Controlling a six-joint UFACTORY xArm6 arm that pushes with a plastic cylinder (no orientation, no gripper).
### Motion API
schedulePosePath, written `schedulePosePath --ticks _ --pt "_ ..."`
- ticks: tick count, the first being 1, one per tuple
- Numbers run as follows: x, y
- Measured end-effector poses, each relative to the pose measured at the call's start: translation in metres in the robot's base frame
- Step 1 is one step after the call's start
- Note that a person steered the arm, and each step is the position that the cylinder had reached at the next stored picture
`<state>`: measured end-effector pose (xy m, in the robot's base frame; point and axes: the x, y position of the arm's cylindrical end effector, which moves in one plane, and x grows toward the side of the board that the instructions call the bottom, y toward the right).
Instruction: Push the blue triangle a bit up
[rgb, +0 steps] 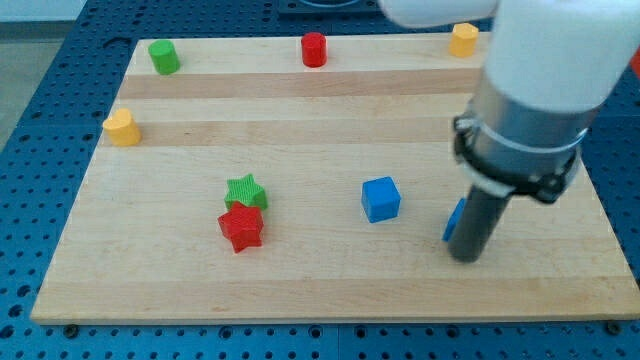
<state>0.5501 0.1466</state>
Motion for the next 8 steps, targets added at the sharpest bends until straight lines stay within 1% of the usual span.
schedulePosePath --ticks 1,2,3,4,5,6,8 --pt "-0.031 0.031" --pt "-0.052 0.043" --pt "-0.048 0.043" --pt "-0.015 0.043" --pt "-0.005 0.031" --pt "-0.022 -0.001" --pt "-0.079 0.002"
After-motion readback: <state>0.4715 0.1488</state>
